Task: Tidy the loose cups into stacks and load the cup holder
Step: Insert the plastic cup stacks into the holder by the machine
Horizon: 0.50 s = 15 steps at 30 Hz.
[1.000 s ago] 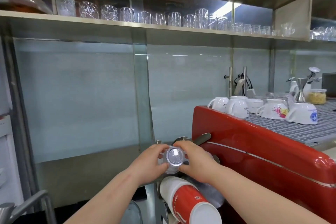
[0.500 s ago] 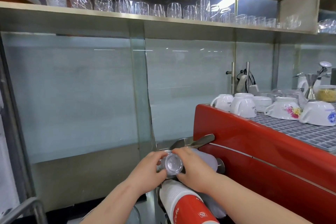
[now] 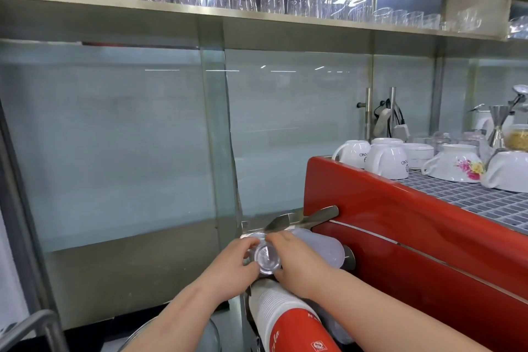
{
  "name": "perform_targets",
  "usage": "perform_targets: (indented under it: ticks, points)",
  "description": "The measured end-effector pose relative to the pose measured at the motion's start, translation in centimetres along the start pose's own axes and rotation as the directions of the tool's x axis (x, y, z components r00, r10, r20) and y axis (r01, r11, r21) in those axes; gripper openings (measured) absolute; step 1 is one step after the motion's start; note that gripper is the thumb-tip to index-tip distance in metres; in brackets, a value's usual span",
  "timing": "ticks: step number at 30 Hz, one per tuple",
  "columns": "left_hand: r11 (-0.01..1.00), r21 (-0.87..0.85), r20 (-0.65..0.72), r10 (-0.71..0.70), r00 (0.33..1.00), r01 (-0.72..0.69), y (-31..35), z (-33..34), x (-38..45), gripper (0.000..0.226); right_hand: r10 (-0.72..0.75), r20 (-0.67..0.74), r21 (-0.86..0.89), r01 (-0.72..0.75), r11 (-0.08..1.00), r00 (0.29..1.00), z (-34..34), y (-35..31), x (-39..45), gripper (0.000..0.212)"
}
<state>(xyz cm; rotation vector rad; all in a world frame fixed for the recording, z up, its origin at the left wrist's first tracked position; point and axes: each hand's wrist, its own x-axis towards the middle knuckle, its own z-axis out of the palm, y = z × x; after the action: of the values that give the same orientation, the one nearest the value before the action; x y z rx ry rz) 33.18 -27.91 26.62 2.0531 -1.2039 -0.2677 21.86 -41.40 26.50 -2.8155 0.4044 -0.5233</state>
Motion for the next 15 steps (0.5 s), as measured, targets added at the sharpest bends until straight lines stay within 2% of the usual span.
perform_targets:
  ticks: [7, 15]
  points:
    - [0.998, 0.008, 0.011, -0.064, 0.998, 0.064, -1.1, 0.3, 1.2, 0.059, 0.018, -0.002, -0.009, -0.018, 1.000, 1.000, -0.1, -0.3, 0.6, 0.065]
    - [0.998, 0.018, -0.012, -0.056, 0.998, 0.056, -0.6, 0.3, 0.7, 0.057, 0.012, 0.029, -0.022, -0.011, 1.000, 1.000, -0.4, -0.8, 0.2, 0.070]
